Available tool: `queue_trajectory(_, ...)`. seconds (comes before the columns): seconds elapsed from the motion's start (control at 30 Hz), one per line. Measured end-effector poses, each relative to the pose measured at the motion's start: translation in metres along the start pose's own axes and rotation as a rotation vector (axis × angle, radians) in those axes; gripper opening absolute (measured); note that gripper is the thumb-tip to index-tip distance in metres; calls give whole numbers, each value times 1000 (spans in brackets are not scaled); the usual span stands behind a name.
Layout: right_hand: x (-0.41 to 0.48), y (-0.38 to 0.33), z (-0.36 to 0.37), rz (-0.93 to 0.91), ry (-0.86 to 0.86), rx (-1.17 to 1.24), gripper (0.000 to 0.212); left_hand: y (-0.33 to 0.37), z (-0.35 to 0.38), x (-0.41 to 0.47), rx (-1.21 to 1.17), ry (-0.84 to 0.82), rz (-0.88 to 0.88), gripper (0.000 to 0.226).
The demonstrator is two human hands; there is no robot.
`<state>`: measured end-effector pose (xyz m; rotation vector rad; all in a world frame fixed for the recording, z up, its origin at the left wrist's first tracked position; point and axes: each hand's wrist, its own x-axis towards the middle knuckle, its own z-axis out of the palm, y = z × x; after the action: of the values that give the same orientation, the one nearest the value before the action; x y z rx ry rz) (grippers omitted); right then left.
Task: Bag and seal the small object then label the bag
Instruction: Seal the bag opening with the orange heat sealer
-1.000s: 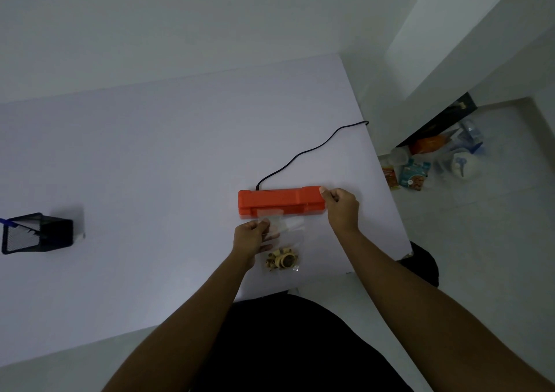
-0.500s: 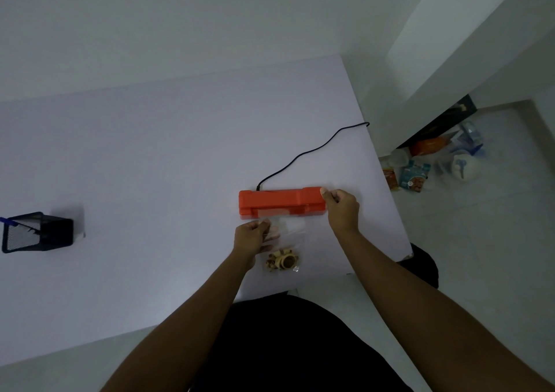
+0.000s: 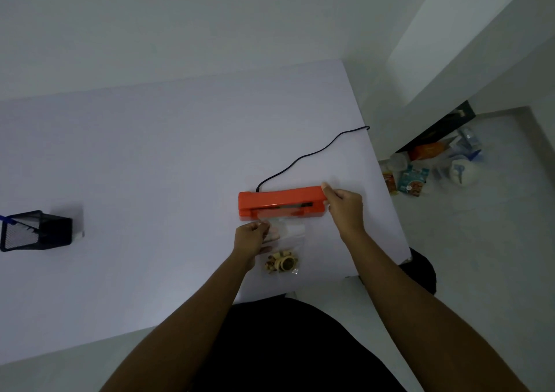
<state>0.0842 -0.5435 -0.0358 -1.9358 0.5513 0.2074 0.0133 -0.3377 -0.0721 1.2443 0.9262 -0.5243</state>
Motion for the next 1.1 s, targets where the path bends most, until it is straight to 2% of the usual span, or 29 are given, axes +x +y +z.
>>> queue_trajectory(0.17,-18,-49,-5,-115,-102,71,44,3,0,2,40,8,-12,20)
queue_trajectory(0.4,-35,-89,3,-311,-300,34,29,5,0,-1,43,-11,-3,24)
queue_trajectory(0.5,-45,-100,7,-294,-519,61,22,5,0,-2,35,-1,-10,23)
queue_trajectory(0.57,-49,-106,7,-276,-759,33,34,5,0,-2,26,-1,-18,21)
queue_trajectory(0.63,-50,-107,9,-277,-981,-118,49,6,1,-3,22,-8,-22,20)
queue_trajectory(0.7,-51,-106,11,-298,-1074,-230,58,5,0,-2,23,-12,-19,19)
queue_trajectory(0.77,-47,-103,11,-326,-1003,-219,55,5,-1,-2,26,-15,-15,18)
queue_trajectory(0.8,-43,-100,11,-342,-904,-194,50,5,-1,-2,26,-17,-11,18)
queue_trajectory(0.87,-29,-89,7,-356,-618,-172,37,6,-1,-3,24,-17,0,17)
queue_trajectory(0.93,-11,-70,0,-345,-360,-227,35,6,-1,-4,22,-10,8,15)
queue_trajectory(1.0,6,-47,-8,-302,-286,-343,48,6,0,-4,26,-4,25,15)
queue_trajectory(1.1,26,-10,-10,-225,-357,-538,65,6,3,-4,28,10,57,15)
